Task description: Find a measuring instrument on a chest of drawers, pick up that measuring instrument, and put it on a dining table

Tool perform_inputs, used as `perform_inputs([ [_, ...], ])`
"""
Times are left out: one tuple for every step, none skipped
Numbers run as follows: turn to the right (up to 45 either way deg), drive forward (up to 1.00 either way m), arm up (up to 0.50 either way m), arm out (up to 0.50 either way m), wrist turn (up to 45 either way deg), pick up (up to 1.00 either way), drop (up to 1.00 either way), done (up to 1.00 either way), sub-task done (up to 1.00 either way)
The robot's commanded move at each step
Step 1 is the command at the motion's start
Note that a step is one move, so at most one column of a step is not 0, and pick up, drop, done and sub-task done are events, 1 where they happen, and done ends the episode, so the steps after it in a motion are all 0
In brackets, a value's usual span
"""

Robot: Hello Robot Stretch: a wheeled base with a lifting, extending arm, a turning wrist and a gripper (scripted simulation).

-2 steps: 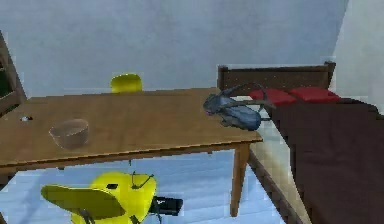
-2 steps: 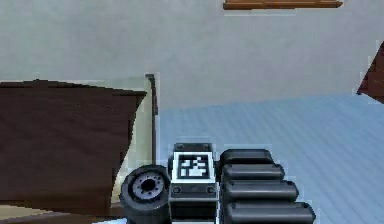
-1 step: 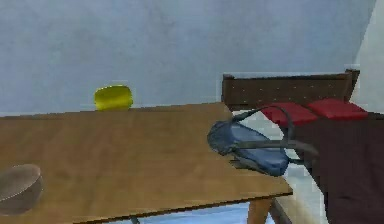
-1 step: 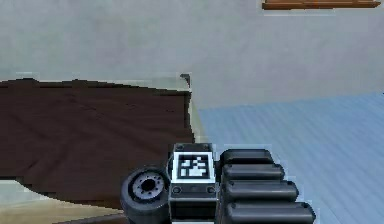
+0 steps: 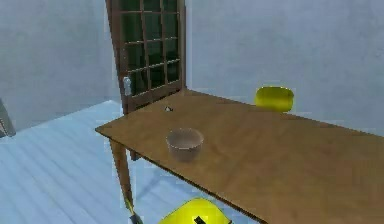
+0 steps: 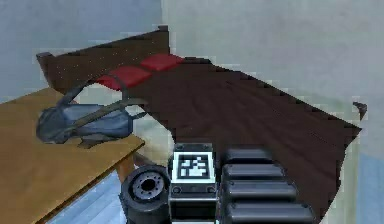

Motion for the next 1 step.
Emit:
perform_inputs([
  [-45.0,0.00,0.00,0.00,0.0,0.00,0.00,0.00,0.00],
])
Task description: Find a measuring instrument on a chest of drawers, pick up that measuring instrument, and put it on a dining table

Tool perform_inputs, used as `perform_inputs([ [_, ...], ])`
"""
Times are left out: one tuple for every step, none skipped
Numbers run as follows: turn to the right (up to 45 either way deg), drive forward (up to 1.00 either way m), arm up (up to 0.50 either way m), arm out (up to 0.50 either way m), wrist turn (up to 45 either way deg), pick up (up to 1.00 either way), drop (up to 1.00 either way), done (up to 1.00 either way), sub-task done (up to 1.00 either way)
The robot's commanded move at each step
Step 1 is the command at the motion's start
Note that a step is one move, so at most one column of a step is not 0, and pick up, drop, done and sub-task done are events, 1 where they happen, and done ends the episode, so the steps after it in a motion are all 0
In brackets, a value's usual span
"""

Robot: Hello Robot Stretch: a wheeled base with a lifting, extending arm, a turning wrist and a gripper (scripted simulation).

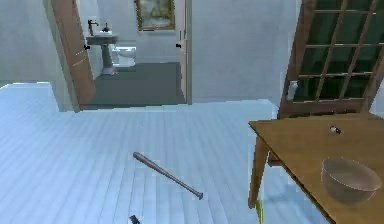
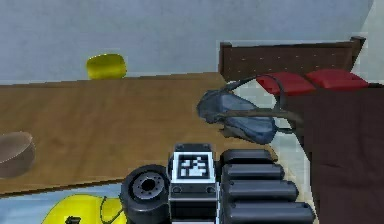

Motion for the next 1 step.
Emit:
perform_inputs([
  [-36.0,0.00,0.00,0.00,0.0,0.00,0.00,0.00,0.00],
])
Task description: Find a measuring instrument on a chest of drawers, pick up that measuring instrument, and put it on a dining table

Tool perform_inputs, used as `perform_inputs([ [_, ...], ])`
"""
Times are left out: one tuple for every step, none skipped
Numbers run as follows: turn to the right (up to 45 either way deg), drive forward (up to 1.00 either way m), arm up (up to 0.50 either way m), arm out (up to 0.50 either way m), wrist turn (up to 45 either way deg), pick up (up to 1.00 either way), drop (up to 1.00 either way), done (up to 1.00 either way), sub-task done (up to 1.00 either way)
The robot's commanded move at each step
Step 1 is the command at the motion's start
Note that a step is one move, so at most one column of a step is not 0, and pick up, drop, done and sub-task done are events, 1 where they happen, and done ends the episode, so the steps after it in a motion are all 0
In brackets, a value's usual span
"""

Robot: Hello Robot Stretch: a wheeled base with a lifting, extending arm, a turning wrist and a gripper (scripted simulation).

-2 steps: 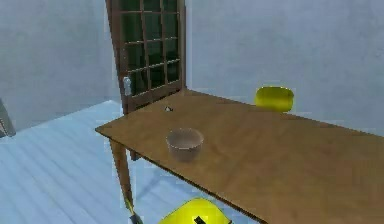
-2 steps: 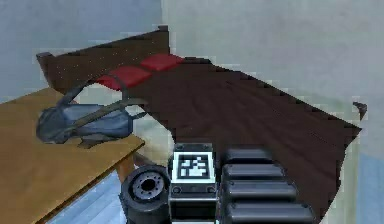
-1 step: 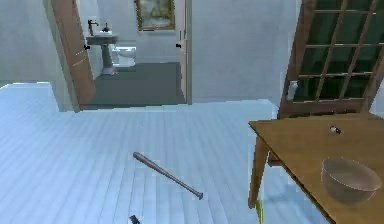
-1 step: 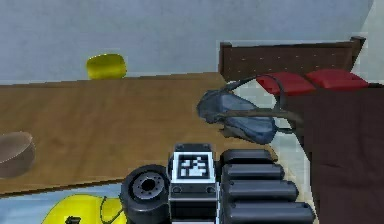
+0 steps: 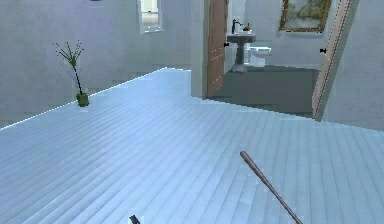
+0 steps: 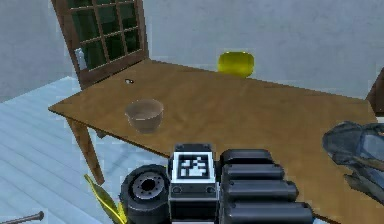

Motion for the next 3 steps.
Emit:
perform_inputs([
  [0.0,0.00,0.00,0.48,0.0,0.00,0.00,0.00,0.00],
  [0.0,0.00,0.00,0.00,45.0,0.00,0.00,0.00,0.00],
  [0.0,0.00,0.00,0.00,45.0,0.00,0.00,0.00,0.00],
])
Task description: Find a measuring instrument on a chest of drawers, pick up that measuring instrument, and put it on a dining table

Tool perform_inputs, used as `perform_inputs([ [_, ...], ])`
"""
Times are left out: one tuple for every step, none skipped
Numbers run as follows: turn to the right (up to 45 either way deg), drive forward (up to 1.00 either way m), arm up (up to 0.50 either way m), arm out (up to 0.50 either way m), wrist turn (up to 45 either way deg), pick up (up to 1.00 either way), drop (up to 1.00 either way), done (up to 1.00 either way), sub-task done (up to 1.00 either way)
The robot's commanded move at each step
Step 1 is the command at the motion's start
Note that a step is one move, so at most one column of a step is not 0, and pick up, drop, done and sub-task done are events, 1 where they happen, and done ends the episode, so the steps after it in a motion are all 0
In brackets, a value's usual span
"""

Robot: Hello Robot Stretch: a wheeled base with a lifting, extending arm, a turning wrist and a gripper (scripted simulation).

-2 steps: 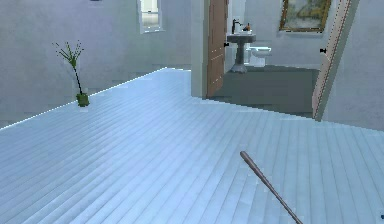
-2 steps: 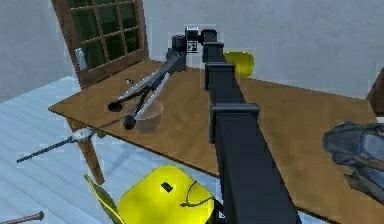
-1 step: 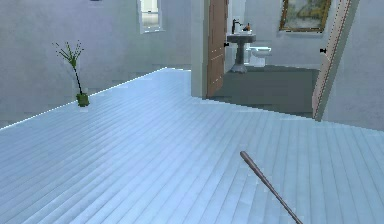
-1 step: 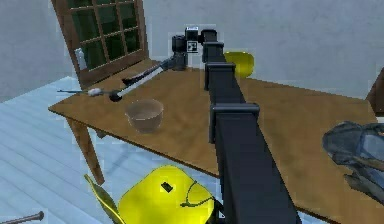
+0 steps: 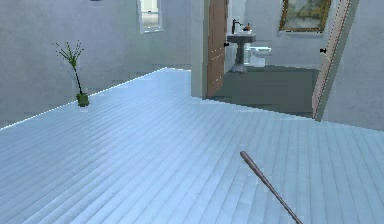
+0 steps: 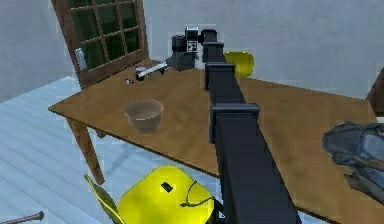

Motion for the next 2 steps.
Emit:
perform_inputs([
  [0.0,0.00,0.00,0.00,45.0,0.00,0.00,0.00,0.00],
  [0.0,0.00,0.00,0.00,21.0,0.00,0.00,0.00,0.00],
])
